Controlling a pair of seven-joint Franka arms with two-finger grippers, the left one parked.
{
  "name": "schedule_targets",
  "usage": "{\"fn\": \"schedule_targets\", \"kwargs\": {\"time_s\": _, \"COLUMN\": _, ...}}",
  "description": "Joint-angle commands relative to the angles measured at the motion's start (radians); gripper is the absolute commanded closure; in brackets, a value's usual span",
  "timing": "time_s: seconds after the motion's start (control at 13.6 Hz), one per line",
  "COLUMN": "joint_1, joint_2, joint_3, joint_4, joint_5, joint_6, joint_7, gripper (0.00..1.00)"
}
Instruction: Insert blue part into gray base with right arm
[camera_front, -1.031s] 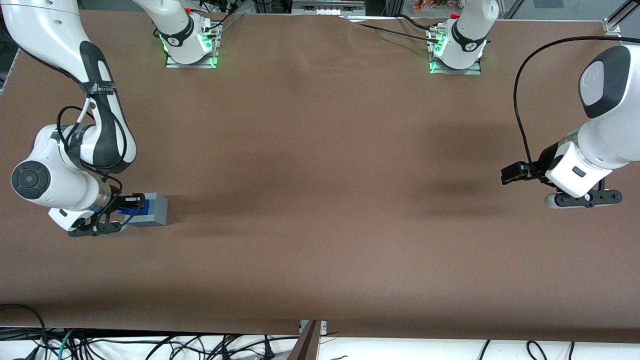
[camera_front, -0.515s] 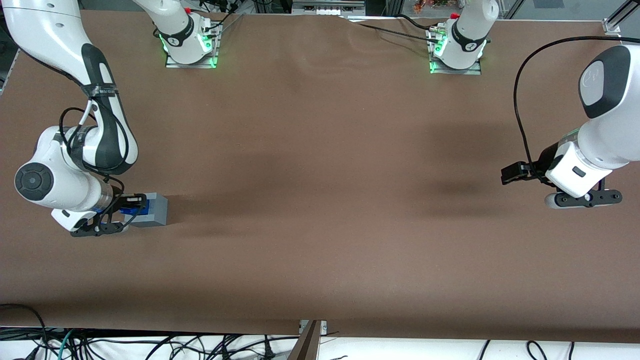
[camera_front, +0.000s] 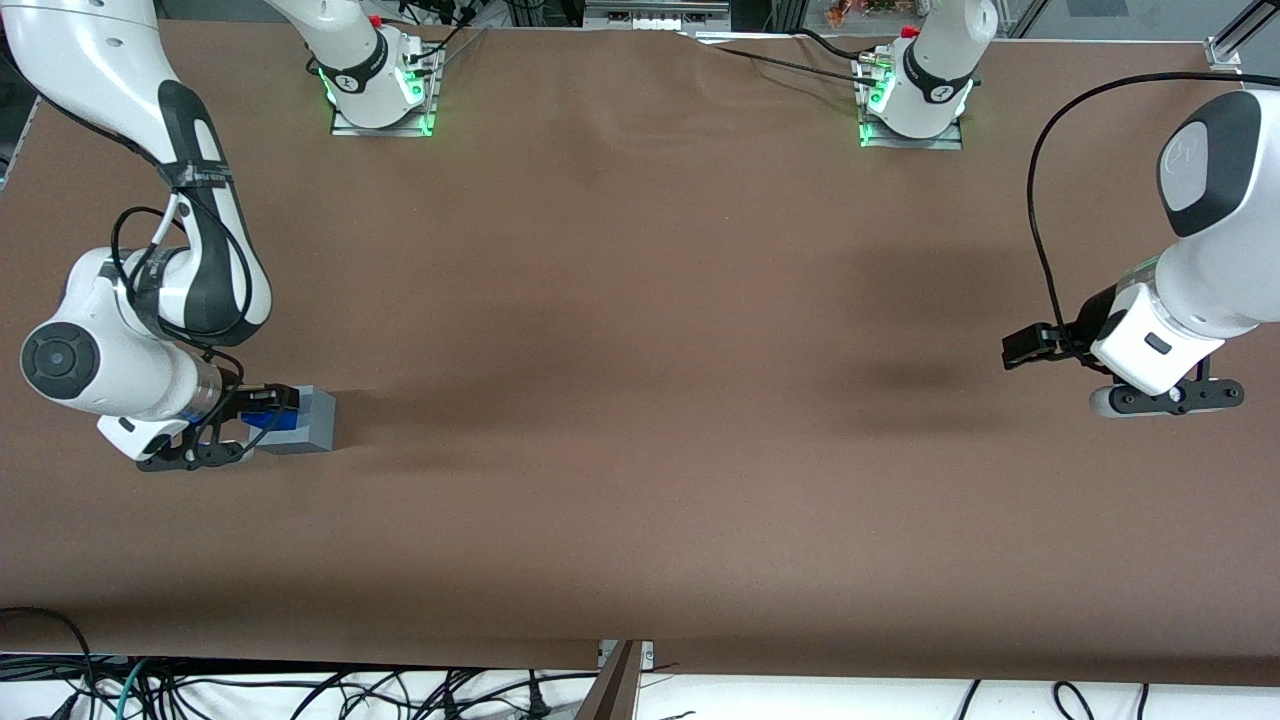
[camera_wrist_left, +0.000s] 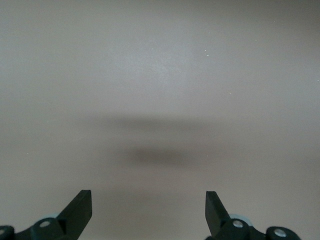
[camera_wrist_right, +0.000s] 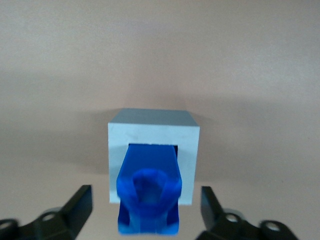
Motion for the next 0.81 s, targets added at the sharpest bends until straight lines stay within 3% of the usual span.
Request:
{"fn": "schedule_targets", "kwargs": {"time_s": 0.0, "joint_1": 0.001, "joint_2": -0.11, "joint_3": 0.001, "joint_4": -0.007, "joint_5": 0.002, "joint_6": -0.083, "joint_7": -0.013, "gripper": 0.0}}
{"fn": "schedule_targets", "kwargs": {"time_s": 0.59, "joint_1": -0.002, "joint_2": -0.365, "joint_3": -0.011, "joint_4": 0.19, "joint_5": 0.005, "joint_6": -0.628, "joint_7": -0.002, "gripper": 0.0}}
{"fn": "schedule_targets", "kwargs": {"time_s": 0.74, "joint_1": -0.077, "joint_2": -0.425, "joint_3": 0.039, "joint_4": 0.163, "joint_5": 0.031, "joint_6": -0.505, "joint_7": -0.013, "gripper": 0.0}}
